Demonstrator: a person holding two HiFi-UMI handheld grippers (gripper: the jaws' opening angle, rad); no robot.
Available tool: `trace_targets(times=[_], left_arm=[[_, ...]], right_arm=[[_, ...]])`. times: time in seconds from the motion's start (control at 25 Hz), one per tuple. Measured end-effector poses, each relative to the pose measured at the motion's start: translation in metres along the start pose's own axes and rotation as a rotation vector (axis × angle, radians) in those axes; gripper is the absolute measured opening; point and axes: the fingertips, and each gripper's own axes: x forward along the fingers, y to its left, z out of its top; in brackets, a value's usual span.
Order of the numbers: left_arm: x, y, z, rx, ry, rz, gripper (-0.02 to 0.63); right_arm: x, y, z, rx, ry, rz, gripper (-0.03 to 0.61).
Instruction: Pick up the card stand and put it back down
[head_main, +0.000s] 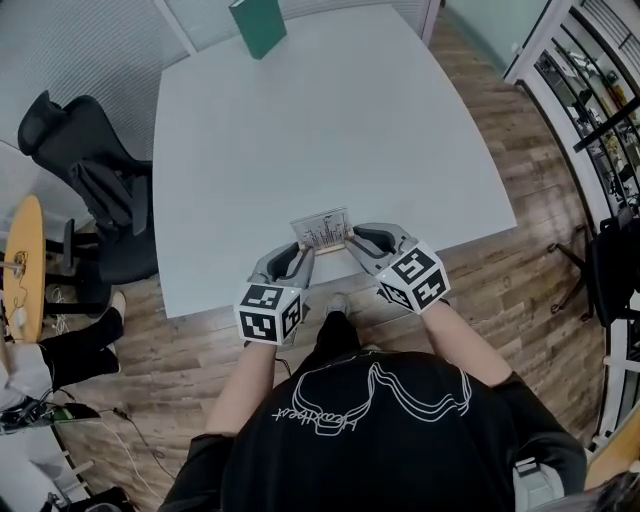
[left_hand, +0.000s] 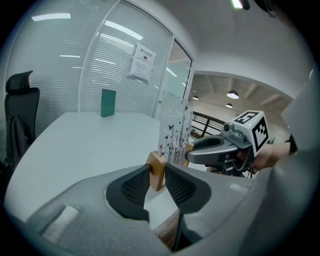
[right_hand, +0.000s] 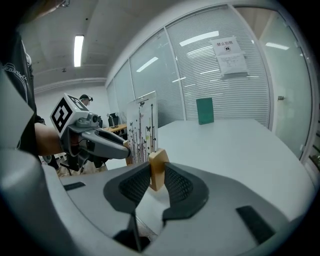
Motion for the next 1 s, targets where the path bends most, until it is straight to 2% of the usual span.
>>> trace_targets(times=[0.24,0.56,1.0], left_arm=[[-0.036,-0.03,0.013,-0.02,-0.059,0.008,0.101],[-0.081,-0.071,0.018,0.003,-0.11,0.006,0.101],[-0.107,-0.117,0.018,0.022,-0.156,-0.005,0.103]], right_arm=[[-0.038,0.023,0.018,-0.049,-0.02,0.008,0.092],[-0.087,0.058,0.029,-0.093,-0.048,-0.003,0.094],[-0.136,0.075,0.026,-0.108,-0.081,-0.032,0.093]])
